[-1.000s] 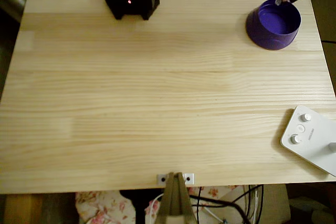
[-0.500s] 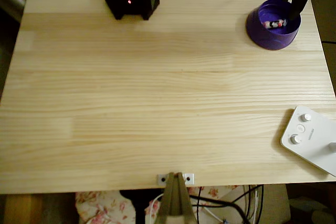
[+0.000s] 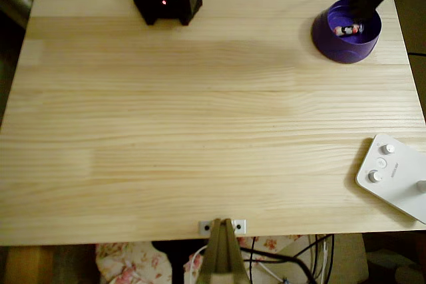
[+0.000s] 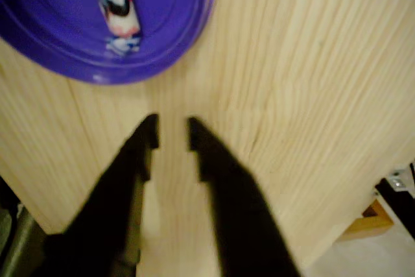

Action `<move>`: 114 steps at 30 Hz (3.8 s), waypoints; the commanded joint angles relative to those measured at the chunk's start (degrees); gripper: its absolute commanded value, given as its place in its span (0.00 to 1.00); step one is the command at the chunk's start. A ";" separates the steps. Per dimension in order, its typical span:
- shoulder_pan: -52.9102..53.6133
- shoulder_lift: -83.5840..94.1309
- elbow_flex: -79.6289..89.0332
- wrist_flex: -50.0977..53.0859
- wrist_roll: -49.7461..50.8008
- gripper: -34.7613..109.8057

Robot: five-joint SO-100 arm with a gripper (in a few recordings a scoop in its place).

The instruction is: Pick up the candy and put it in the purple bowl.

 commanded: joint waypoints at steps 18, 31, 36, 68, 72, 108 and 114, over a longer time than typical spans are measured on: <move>4.66 19.86 9.67 4.39 -3.96 0.24; 21.36 37.44 28.92 -0.44 1.49 0.24; 30.15 45.18 37.71 -2.29 0.18 0.24; 93.08 108.81 101.16 -17.23 11.51 0.24; 93.69 115.75 105.64 -13.27 15.82 0.24; 89.03 116.19 113.64 -18.28 13.62 0.24; 89.03 116.19 113.64 -18.28 13.62 0.24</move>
